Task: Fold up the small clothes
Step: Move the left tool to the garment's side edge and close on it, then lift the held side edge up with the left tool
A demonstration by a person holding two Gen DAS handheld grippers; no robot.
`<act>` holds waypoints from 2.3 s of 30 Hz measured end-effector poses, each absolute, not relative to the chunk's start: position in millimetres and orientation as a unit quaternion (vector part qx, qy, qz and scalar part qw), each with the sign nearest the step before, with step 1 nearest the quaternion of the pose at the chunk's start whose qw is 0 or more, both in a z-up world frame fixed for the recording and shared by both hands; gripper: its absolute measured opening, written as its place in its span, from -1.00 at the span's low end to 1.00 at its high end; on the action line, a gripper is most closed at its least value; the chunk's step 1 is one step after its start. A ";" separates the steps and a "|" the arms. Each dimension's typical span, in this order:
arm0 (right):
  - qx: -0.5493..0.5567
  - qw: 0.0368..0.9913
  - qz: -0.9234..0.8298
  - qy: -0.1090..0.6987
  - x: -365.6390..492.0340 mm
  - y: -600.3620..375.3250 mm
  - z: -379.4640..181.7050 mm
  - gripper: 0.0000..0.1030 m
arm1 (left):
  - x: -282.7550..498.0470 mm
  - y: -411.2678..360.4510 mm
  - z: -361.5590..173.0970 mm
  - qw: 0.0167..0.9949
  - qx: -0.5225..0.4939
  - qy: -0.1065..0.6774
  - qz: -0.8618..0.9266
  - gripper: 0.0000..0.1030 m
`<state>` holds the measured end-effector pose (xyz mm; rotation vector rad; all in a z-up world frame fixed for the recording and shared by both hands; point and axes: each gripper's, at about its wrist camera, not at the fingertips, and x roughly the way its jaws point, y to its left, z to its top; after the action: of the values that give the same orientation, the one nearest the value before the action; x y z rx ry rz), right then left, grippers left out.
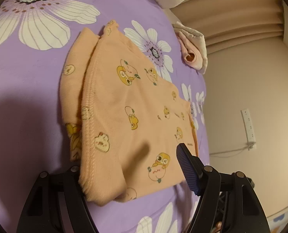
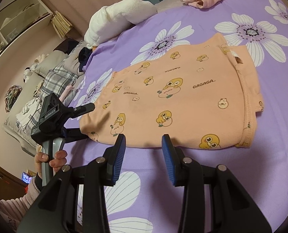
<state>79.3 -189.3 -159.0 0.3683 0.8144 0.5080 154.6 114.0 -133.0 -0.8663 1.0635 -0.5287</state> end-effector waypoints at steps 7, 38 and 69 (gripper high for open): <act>0.180 0.868 0.242 0.393 81.3 -191.8 -164.6 -0.24 | 167.1 107.9 -134.3 0.733 -0.404 0.489 -0.248 0.40; 0.133 0.872 0.242 0.404 152.7 -155.2 -150.4 -0.54 | 170.6 111.5 -129.0 0.757 -0.387 0.482 -0.211 -0.66; 0.019 0.858 0.253 0.446 141.0 -110.3 -166.5 -0.80 | 177.5 92.2 -103.0 0.792 -0.305 0.501 -0.169 -0.66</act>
<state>141.0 -110.3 -166.5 0.0404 0.9368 0.5304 177.5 92.2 -103.0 -0.6558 1.0768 -0.3640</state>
